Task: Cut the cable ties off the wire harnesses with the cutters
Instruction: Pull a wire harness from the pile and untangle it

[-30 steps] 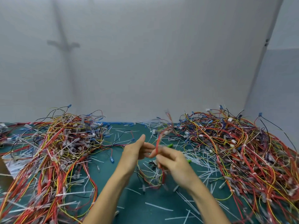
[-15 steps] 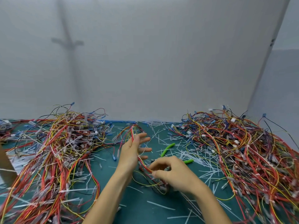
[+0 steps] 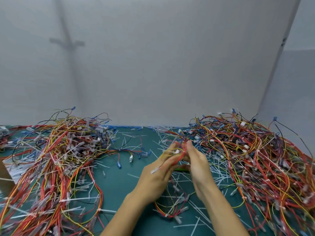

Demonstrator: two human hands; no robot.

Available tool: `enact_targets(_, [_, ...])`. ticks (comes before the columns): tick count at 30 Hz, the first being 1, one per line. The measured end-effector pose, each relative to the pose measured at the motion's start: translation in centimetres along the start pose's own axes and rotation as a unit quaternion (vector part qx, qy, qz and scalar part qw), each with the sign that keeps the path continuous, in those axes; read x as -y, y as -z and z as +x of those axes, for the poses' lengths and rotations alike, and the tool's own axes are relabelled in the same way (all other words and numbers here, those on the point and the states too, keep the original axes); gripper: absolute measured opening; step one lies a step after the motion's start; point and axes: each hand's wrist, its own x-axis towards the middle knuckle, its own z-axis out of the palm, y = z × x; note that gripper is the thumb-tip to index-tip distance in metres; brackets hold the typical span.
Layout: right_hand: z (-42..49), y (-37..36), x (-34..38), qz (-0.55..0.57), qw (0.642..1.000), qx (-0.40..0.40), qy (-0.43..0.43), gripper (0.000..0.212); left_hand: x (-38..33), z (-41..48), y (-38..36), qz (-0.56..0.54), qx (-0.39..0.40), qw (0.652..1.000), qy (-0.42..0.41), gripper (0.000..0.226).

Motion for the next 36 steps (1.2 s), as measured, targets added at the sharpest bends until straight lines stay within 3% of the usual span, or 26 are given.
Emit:
enact_targets(5, [0.3, 0.7, -0.2, 0.022, 1.0, -0.017, -0.007, 0.022, -0.2, -0.2, 0.5, 0.041, 0.05, 0.998, -0.012, 0.037])
enact_targets(9, [0.0, 0.8, -0.3, -0.037, 0.998, 0.034, 0.041, 0.025, -0.7, -0.4, 1.0, -0.094, -0.104, 0.99, 0.031, 0.036])
enact_targets(11, [-0.2, 0.4, -0.4, -0.042, 0.996, 0.051, 0.057, 0.028, -0.8, -0.2, 1.2, -0.161, -0.195, 0.963, 0.088, 0.041])
enact_targets(14, [-0.1, 0.3, -0.4, -0.046, 0.993, 0.062, 0.085, 0.031, -0.3, 0.6, 2.0, -0.266, -0.31, 0.882, 0.234, 0.036])
enact_targets(16, [0.0, 0.3, -0.4, -0.066, 0.99, 0.067, 0.105, 0.029, 0.9, 1.0, 2.6, -0.294, -0.334, 0.839, 0.315, 0.021])
enact_targets(17, [0.1, 0.3, -0.4, -0.079, 0.988, 0.069, 0.114, 0.029, 1.4, 1.1, 2.8, -0.294, -0.326, 0.834, 0.335, 0.015])
enact_targets(25, [0.5, 0.6, -1.0, -0.125, 0.976, 0.094, 0.155, 0.028, 0.7, 1.6, 3.2, -0.311, -0.263, 0.878, 0.25, 0.017])
enact_targets(30, [0.6, 0.9, -1.2, -0.203, 0.959, 0.115, 0.16, 0.033, -0.1, 1.4, 3.3, -0.253, -0.172, 0.931, 0.2, 0.046])
enact_targets(33, [0.5, 0.4, -1.7, -0.246, 0.948, 0.098, 0.177, 0.03, -0.6, 1.3, 2.6, -0.091, -0.209, 0.945, 0.233, 0.031])
enact_targets(36, [0.4, 0.0, -2.3, -0.285, 0.935, 0.088, 0.191, 0.031, -1.2, 1.2, 2.6, -0.076, -0.251, 0.932, 0.25, 0.005])
